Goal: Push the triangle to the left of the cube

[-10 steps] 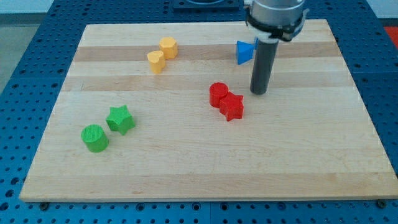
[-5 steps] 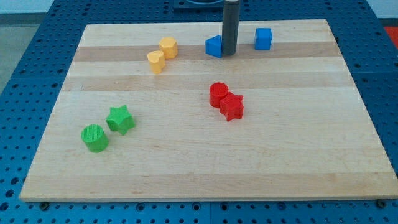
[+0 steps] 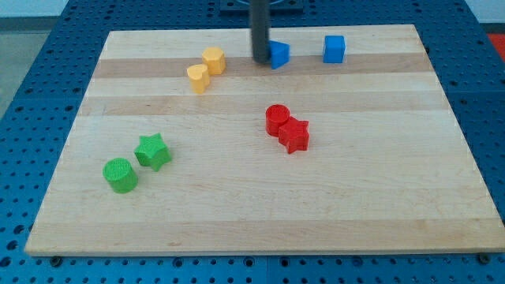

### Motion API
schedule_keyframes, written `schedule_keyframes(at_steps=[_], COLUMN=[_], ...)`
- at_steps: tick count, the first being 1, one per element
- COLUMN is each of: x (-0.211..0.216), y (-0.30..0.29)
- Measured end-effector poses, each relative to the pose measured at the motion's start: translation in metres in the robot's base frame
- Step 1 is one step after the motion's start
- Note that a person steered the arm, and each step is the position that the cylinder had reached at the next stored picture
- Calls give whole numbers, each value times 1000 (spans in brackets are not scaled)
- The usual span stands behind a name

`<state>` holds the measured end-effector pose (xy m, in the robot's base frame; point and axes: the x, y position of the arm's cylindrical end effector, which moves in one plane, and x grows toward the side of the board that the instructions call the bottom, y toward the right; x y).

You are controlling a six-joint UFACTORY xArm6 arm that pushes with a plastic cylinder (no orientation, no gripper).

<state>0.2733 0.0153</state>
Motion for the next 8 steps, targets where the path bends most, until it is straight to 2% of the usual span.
schedule_keyframes(at_steps=[1, 3, 6, 8], x=[12, 29, 21, 0], y=[-24, 2, 10, 10])
